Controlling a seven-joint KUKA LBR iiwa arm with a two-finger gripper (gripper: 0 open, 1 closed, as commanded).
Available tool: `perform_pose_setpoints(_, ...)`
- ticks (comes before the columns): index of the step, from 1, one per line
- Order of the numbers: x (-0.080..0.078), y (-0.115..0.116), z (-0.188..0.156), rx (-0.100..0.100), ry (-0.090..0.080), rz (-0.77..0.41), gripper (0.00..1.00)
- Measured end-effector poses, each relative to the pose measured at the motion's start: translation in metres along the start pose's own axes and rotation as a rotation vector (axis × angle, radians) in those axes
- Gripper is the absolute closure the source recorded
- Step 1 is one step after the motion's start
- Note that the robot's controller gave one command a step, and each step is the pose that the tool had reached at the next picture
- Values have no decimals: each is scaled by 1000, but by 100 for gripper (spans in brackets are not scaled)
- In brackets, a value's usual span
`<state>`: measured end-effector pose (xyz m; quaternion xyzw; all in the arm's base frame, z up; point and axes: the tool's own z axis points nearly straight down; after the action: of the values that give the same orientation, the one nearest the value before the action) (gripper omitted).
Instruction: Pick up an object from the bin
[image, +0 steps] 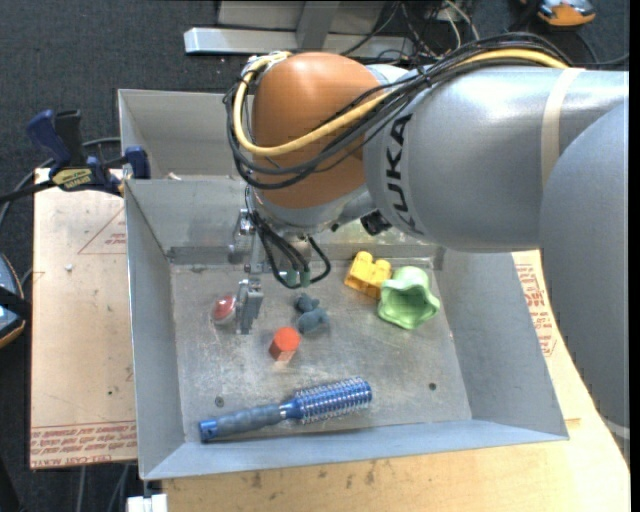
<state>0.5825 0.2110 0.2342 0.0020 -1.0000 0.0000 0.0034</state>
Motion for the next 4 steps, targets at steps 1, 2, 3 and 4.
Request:
perform_pose_setpoints(1, -19, -17, 160, -3, -20, -451, 0)
perform_pose_setpoints(2, -7, -100, 133, 4, -9, -397, 0)
perform_pose_setpoints(3, -22, -116, 120, 2, -12, -571, 0)
perform_pose_setpoints(4, -45, -123, 159, 2, -16, -1082, 0)
